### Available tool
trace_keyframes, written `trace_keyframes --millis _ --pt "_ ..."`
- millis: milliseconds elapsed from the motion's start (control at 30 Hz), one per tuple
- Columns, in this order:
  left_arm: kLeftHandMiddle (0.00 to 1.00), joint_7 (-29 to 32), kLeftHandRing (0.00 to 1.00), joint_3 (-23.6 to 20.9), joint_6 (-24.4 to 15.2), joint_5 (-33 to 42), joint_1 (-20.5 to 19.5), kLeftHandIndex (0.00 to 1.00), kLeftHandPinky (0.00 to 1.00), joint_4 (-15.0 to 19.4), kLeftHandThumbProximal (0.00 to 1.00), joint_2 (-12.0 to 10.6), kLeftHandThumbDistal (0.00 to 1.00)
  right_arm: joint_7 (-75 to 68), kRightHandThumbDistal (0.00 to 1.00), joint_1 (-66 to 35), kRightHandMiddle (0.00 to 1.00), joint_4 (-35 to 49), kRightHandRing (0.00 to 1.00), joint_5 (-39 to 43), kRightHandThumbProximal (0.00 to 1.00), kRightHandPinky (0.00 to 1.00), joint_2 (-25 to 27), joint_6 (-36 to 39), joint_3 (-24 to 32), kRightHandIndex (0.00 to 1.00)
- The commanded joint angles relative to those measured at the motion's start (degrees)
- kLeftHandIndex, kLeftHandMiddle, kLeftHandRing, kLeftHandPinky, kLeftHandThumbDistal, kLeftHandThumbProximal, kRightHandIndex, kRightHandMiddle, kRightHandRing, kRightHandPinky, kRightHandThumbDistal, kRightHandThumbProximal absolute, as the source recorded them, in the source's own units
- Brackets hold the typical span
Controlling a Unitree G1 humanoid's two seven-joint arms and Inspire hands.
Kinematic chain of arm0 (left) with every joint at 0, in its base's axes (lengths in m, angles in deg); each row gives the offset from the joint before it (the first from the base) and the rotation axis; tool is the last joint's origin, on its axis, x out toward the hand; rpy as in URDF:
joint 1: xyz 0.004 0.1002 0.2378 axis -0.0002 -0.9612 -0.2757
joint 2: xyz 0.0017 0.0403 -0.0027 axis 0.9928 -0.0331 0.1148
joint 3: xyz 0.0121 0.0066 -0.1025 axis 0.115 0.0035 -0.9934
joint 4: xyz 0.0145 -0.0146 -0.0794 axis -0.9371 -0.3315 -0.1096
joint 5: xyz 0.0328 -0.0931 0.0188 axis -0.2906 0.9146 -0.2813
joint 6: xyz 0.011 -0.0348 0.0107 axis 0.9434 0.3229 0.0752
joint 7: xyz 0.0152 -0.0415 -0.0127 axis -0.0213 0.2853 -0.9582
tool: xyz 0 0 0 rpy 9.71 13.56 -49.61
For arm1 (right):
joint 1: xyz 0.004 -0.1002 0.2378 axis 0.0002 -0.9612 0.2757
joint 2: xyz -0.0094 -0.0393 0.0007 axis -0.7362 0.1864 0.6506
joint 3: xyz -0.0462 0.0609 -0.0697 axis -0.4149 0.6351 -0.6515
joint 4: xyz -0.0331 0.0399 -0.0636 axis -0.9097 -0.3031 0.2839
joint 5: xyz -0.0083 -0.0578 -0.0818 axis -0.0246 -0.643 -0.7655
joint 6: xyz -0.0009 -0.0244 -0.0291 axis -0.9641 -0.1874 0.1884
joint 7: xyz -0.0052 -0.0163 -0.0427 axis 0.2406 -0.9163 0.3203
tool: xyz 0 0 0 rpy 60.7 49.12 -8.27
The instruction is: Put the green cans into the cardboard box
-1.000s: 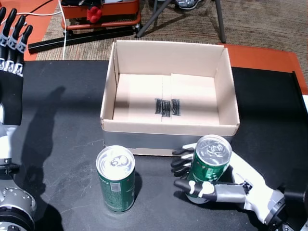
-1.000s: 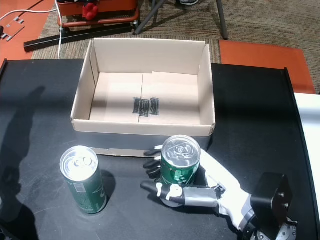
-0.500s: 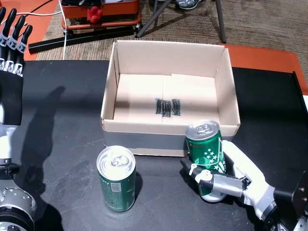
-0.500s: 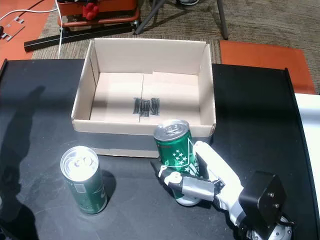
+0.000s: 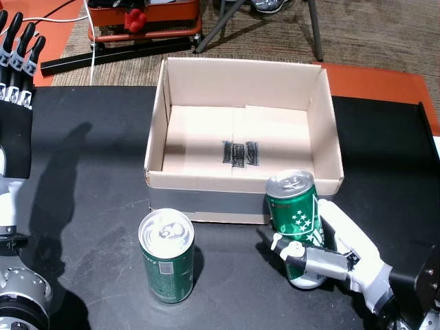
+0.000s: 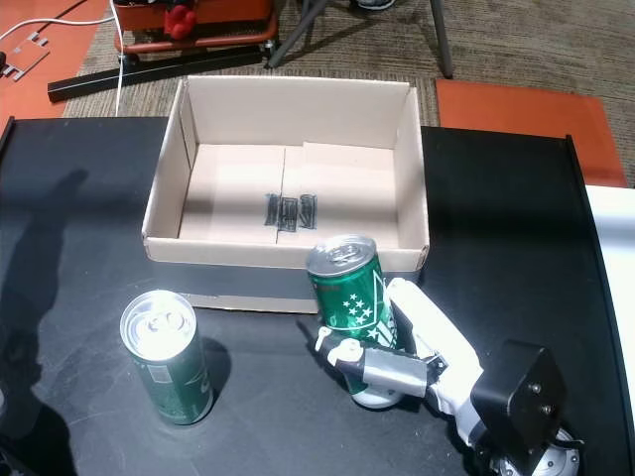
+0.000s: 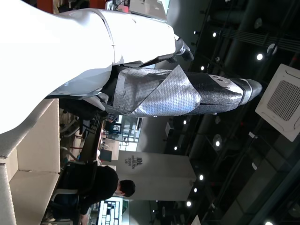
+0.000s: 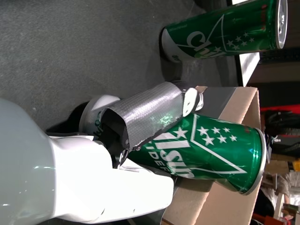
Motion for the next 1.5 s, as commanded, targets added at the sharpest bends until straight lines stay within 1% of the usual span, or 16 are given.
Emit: trace_keyframes --millis 0,33,100,133,200,300,400,533,633,767,900,1133,1300,1367,1400,1467 --pt "1.0 0.2 1.0 0.4 0.0 -0.5 -0.2 1.0 1.0 -0.5 1.0 0.1 0.8 2.4 0.69 -0.6 0.33 2.2 0.34 1.9 0.36 0.37 0.1 1.7 0.7 0.25" --pt "1.0 0.2 1.0 0.5 -0.2 -0.6 -0.2 1.0 1.0 -0.6 1.0 0.1 0.79 3.9 0.63 -0.6 0.37 3.4 0.35 3.1 0.32 0.37 0.1 2.5 1.3 0.31" --pt "1.0 -0.1 1.0 0.6 -0.8 -0.8 -0.1 1.0 1.0 -0.7 1.0 0.0 0.78 6.9 0.61 -0.7 0.43 6.6 0.38 5.7 0.3 0.37 0.2 3.0 2.1 0.42" --pt "1.0 -0.3 1.0 0.7 -0.9 -0.9 0.0 1.0 1.0 -0.7 1.0 -0.1 0.78 8.1 0.6 -0.7 0.43 7.9 0.38 6.8 0.29 0.37 0.2 2.9 2.4 0.43" --pt "1.0 0.0 1.0 0.7 -0.5 -0.6 0.2 1.0 1.0 -0.8 1.0 -0.1 0.77 11.1 0.6 -0.8 0.42 11.5 0.39 9.5 0.29 0.38 0.4 3.2 2.9 0.41" --pt "1.0 0.1 1.0 0.7 -0.5 -0.5 0.4 1.0 1.0 -0.9 1.0 -0.2 0.77 14.2 0.57 -1.0 0.39 16.2 0.38 12.2 0.32 0.4 0.7 4.0 3.3 0.32" --pt "1.0 0.3 1.0 0.7 -0.6 -0.4 0.6 1.0 1.0 -1.1 1.0 -0.3 0.76 16.1 0.58 -1.4 0.4 20.5 0.39 14.3 0.31 0.4 0.9 3.3 3.1 0.33" --pt "1.0 0.4 1.0 0.7 -0.1 -0.5 0.8 1.0 1.0 -1.4 1.0 -0.2 0.76 17.1 0.63 -2.0 0.4 24.3 0.39 15.4 0.37 0.4 1.3 1.1 2.9 0.36" --pt "1.0 0.8 1.0 0.6 0.0 -0.3 1.0 1.0 1.0 -1.5 1.0 -0.3 0.75 17.4 0.63 -2.0 0.39 26.4 0.38 15.5 0.39 0.41 1.4 0.7 2.9 0.34" --pt "1.0 1.7 1.0 0.3 0.9 0.2 1.4 1.0 1.0 -1.6 1.0 -0.4 0.79 18.1 0.59 -1.4 0.37 29.2 0.38 16.7 0.41 0.42 1.5 0.8 3.1 0.28" --pt "1.0 1.3 1.0 0.2 0.5 0.1 1.6 1.0 1.0 -1.7 1.0 -0.7 0.8 18.4 0.52 0.1 0.35 31.0 0.38 17.3 0.4 0.41 1.8 1.9 3.2 0.27" --pt "1.0 1.2 1.0 0.0 0.3 -0.1 1.9 1.0 1.0 -1.8 1.0 -0.9 0.81 18.0 0.53 1.6 0.36 31.9 0.39 17.2 0.39 0.43 2.4 0.6 3.3 0.29" --pt "1.0 1.5 1.0 -0.3 0.5 0.1 2.1 1.0 1.0 -2.0 1.0 -0.9 0.75 18.3 0.52 2.3 0.36 31.6 0.4 17.4 0.41 0.43 2.6 0.5 3.4 0.32" --pt "1.0 1.2 1.0 -0.2 0.5 -0.2 2.1 1.0 1.0 -2.1 1.0 -0.9 0.76 18.0 0.52 2.7 0.37 31.4 0.4 17.1 0.42 0.43 2.6 1.0 3.4 0.32" --pt "1.0 0.8 1.0 -0.2 0.6 -0.3 2.2 1.0 1.0 -2.2 1.0 -0.9 0.8 17.4 0.52 3.1 0.37 31.4 0.4 16.4 0.43 0.42 2.8 1.3 3.4 0.32" --pt "1.0 0.6 1.0 0.0 0.5 -0.6 2.2 1.0 1.0 -2.3 1.0 -0.8 0.8 16.8 0.49 5.1 0.36 31.0 0.39 15.9 0.44 0.42 3.1 1.4 3.6 0.31"
